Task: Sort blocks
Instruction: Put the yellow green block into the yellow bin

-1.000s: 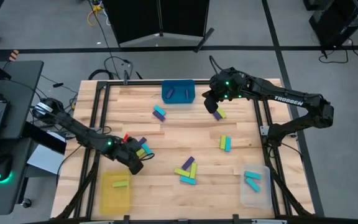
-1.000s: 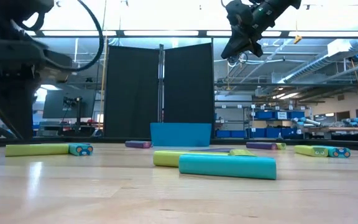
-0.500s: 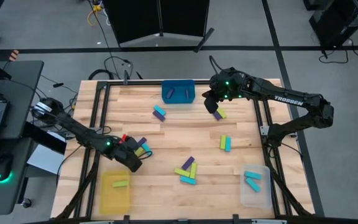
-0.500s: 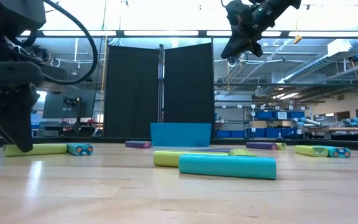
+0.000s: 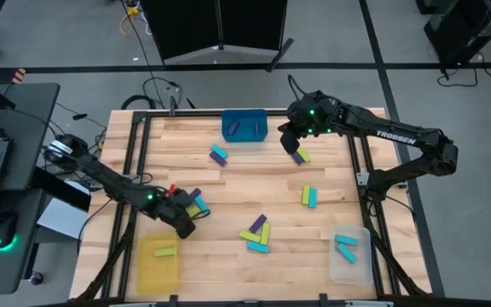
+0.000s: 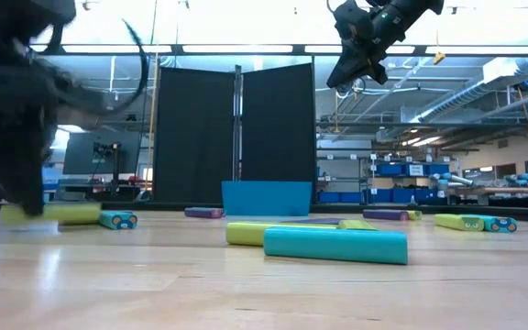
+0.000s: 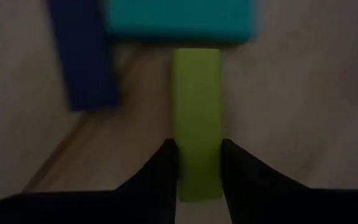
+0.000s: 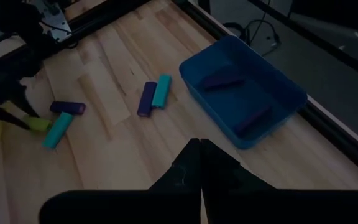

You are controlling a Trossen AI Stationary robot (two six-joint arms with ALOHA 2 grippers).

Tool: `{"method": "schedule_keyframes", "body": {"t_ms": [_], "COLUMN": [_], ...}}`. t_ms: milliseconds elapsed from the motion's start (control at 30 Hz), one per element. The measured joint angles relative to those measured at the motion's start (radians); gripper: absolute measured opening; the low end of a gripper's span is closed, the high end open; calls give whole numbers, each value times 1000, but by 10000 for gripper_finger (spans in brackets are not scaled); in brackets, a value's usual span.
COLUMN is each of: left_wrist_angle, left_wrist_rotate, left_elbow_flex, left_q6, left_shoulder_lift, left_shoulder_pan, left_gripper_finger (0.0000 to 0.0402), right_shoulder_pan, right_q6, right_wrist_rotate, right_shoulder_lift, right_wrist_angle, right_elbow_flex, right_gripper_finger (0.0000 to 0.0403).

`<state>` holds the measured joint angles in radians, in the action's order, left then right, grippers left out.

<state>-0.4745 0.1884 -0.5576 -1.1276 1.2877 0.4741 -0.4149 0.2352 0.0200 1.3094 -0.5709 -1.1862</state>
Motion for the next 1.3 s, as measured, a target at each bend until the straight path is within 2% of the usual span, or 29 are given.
{"method": "schedule_keyframes", "body": {"t_ms": [300,500,633,833,967,1100,1300], "left_wrist_angle": [-265,-465,-513,-505,-427,-293,-185], "left_wrist_rotate": [5,-49,-48,-49,-56,-59,-44], "left_elbow_flex": [-261,-437,-491,-483,-447,-392,-299], "left_q6": [253,324,252,65,-26,-110,-279], "left_shoulder_lift": [-19,-63,-100,-97,-58,-8,45], "left_shoulder_pan": [0,60,171,378,473,535,616], "left_gripper_finger": [97,97,97,97,97,97,97], "right_shoulder_pan": [0,0,0,0,0,0,0], "right_q6": [-16,-29,-29,-26,-20,2,8], "right_wrist_rotate": [0,0,0,0,0,0,-17], "right_shoulder_lift": [0,0,0,0,0,0,0], "right_wrist_angle": [0,0,0,1,1,1,1], "right_elbow_flex": [0,0,0,0,0,0,0], "right_gripper_finger": [7,7,7,7,7,7,7]}}
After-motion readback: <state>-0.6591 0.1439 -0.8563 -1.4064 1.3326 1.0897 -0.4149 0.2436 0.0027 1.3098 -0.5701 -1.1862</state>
